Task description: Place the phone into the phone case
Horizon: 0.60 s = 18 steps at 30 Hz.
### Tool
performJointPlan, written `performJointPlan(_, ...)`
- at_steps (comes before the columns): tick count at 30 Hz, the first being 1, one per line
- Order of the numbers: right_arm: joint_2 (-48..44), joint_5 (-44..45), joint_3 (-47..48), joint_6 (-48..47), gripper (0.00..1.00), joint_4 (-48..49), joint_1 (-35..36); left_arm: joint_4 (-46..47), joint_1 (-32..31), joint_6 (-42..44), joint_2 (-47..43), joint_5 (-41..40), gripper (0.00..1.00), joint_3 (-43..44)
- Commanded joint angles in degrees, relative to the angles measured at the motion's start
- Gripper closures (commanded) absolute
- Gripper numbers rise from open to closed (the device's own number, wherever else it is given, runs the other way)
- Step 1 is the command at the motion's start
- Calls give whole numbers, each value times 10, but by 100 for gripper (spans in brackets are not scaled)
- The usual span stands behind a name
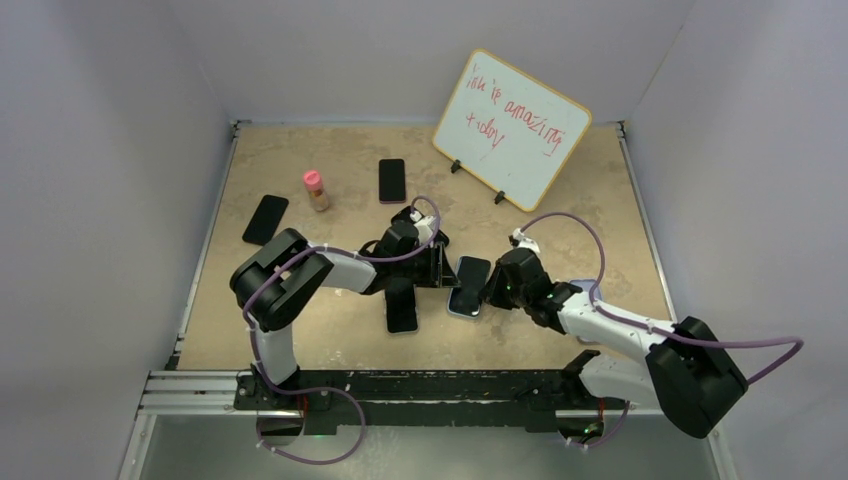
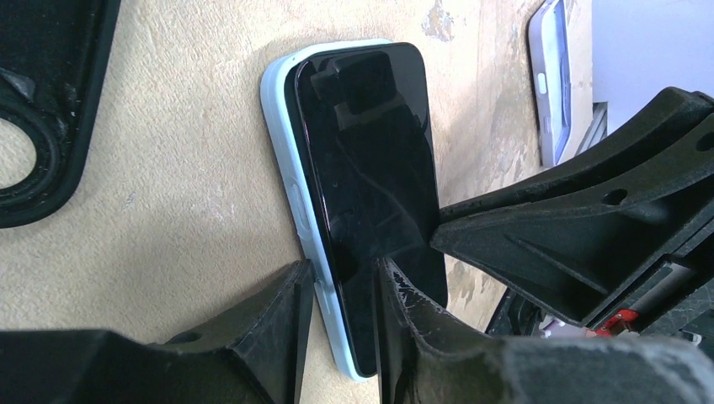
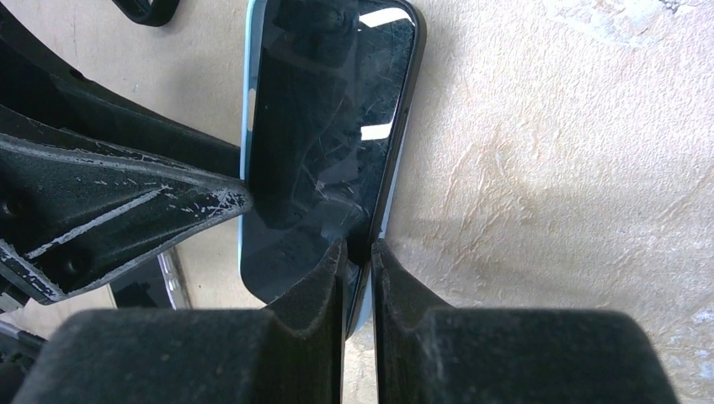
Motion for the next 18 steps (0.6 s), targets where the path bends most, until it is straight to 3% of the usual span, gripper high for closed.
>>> performJointPlan(1,9,0,3,-21,87,42,-2,10,-8,28,-7,21,67,-3)
performJointPlan(11,53,-85,-18,-77,92,164,-3,20,-23,16,-14,23,69,-21)
performJointPlan(18,76,-71,-1,-80,92,138,-3,-28,-50,-11,-45,-25,76,-26)
